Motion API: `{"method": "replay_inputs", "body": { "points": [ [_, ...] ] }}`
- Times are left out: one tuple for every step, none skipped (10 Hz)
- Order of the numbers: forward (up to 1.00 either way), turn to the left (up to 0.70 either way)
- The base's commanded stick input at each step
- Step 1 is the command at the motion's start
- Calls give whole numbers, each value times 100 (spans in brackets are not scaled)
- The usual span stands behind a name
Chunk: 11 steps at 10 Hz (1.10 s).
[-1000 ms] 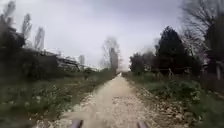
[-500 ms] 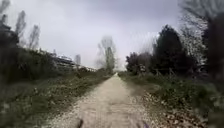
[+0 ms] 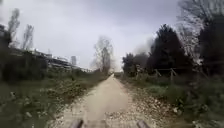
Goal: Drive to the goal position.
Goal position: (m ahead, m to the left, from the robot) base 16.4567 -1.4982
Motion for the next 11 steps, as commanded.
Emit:
{"method": "replay_inputs", "body": {
  "points": [
    [85, -33],
    [85, -29],
    [85, -13],
    [85, 0],
    [85, 0],
    [85, 0],
    [85, 0],
    [85, -13],
    [85, -34],
    [85, -30],
    [85, -14]
  ]
}}
